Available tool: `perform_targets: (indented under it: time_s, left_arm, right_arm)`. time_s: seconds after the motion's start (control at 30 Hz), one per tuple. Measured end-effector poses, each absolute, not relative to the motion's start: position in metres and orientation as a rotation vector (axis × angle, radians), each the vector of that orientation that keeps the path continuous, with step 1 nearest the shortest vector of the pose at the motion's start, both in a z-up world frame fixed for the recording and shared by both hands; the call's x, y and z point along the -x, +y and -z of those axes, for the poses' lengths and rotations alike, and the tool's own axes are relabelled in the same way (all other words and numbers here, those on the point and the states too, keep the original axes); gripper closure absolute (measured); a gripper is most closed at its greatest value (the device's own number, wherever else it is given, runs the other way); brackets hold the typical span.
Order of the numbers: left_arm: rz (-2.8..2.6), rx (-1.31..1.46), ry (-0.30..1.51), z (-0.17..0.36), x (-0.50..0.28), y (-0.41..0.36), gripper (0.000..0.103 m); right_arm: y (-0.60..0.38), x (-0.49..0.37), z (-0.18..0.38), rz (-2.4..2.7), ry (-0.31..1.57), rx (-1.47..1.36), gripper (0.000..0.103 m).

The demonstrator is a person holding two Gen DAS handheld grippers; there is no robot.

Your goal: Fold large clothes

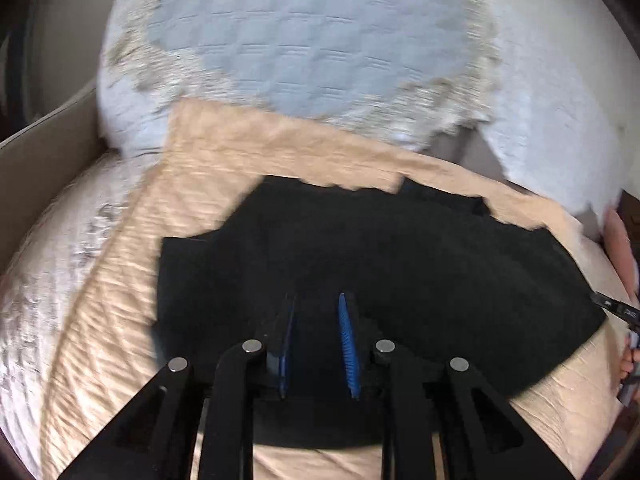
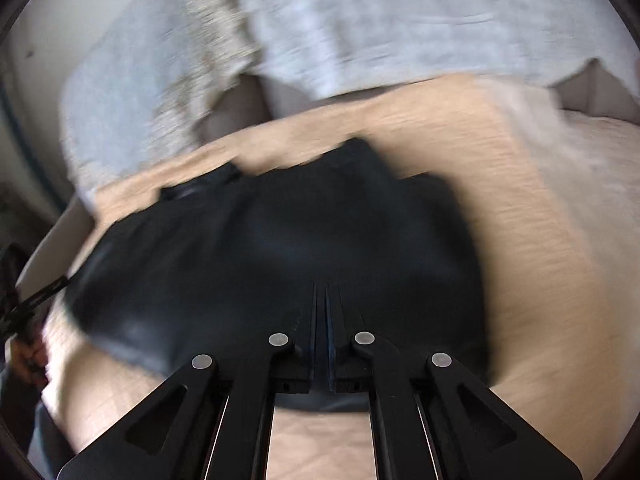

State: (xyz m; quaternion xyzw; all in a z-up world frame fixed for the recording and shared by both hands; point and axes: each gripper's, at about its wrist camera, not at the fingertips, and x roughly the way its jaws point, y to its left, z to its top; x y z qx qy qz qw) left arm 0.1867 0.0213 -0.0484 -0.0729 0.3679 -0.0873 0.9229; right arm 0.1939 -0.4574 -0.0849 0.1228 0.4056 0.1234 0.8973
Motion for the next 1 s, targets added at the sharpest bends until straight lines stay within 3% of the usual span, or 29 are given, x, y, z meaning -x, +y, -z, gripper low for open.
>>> perform_targets:
  time_s: [0.3, 0.57, 0.6, 0.67, 1.0]
  left_arm:
    - [0.314, 0.037, 0.849, 0.082, -0.168, -0.061, 0.075]
    - [0.181, 0.061, 0.801, 0.068, -0.175, -0.009, 0.074]
    - [0.151, 0.092, 0.828, 0.078, -0.181, 0.004, 0.074]
    - [0.178, 0.229, 0.852, 0.086, -0.186, 0.026, 0.079]
    - [0.181, 0.173, 0.747, 0.035, -0.228, 0.014, 0.074]
  right_arm:
    - [-0.422, -0.204, 0.129, -0.395, 0.954, -0.329, 0.103]
    - [-0.501, -0.192, 0.106, -0.23, 0.85, -0.427, 0.097]
    - [-0.515, -0.195, 0.116, -0.173, 0.873, -0.427, 0.103]
    - [-0.533, -0.194, 0.128, -0.188, 0.876, -0.507, 0.103]
    - [-0.494, -0.256, 0.089, -0.249, 0.797, -0.489, 0.1]
